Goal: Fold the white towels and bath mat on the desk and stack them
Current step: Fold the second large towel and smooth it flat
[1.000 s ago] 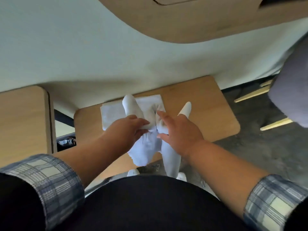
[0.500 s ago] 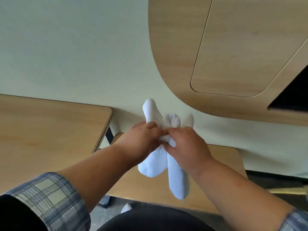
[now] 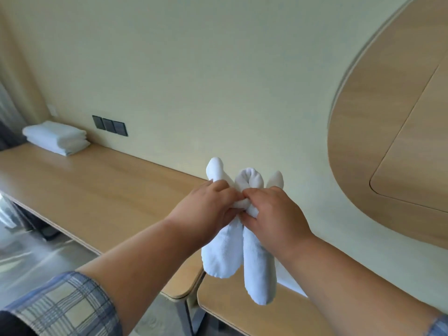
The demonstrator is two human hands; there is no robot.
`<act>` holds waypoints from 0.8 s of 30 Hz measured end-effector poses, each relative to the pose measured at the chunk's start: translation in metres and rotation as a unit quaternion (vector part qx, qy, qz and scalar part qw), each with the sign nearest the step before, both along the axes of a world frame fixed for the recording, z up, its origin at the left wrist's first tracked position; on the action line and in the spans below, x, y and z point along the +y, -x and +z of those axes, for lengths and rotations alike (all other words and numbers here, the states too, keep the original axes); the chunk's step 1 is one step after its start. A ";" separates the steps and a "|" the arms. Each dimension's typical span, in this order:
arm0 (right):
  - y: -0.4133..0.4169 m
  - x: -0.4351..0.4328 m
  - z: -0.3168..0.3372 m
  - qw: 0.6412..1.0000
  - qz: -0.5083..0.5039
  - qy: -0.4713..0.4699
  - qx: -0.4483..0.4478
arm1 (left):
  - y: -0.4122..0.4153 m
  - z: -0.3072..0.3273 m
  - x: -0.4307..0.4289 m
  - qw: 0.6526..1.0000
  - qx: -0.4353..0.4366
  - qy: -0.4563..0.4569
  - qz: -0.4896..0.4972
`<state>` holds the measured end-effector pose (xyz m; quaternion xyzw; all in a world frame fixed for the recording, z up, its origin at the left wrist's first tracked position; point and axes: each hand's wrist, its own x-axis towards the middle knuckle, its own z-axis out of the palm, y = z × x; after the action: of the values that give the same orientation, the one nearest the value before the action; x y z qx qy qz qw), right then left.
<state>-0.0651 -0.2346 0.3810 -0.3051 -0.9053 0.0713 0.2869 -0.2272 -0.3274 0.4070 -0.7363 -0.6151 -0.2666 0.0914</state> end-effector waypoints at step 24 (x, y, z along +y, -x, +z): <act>0.451 -0.088 -0.034 0.994 0.061 -0.027 0.090 | 0.437 -0.008 -0.104 0.997 0.042 0.034 0.061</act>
<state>-0.5157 -0.3224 0.3470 -0.2336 -0.8941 0.0911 0.3710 -0.6646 -0.4314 0.3985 -0.7107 -0.6632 -0.2084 0.1076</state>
